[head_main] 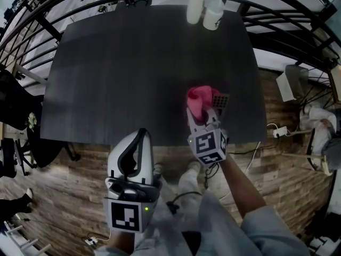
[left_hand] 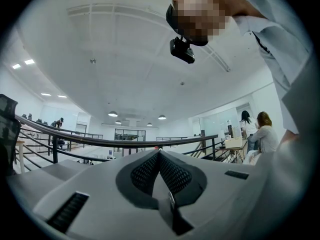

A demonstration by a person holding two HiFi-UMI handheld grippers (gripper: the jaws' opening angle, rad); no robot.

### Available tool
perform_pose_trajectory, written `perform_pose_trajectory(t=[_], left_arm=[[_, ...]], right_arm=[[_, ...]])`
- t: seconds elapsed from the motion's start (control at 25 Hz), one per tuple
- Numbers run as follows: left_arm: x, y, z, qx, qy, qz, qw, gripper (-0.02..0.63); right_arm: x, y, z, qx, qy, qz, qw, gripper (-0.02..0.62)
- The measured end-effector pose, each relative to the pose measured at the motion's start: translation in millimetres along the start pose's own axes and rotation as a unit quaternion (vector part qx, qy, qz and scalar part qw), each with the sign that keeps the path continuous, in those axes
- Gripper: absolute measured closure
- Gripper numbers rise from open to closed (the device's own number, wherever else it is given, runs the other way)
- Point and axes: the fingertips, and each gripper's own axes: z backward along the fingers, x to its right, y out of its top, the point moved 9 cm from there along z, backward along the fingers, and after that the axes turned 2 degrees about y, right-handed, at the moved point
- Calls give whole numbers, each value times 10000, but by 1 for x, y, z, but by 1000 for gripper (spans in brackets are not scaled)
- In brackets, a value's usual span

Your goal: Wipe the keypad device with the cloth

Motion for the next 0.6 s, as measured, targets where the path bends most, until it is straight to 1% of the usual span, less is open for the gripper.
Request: perform_pose_trajectory(t=[0.12,0.28,0.4,0.6], left_arm=[[-1,1,1,-4,10,2,10000,598],[-2,1,2,-5,4,-8,10000,598],[-1,1,1,10,-11,3,10000,598],[3,0,-1,10,-79,10,10000,598]], right_arm=[[-12,-4,-1,-85,154,98,9998,568],[-22,-13,1,-223,250,178,9993,568],[-22,-23,6,-364,245,211,9988,568],[-15,-43,19,-569,110,52,9983,568]])
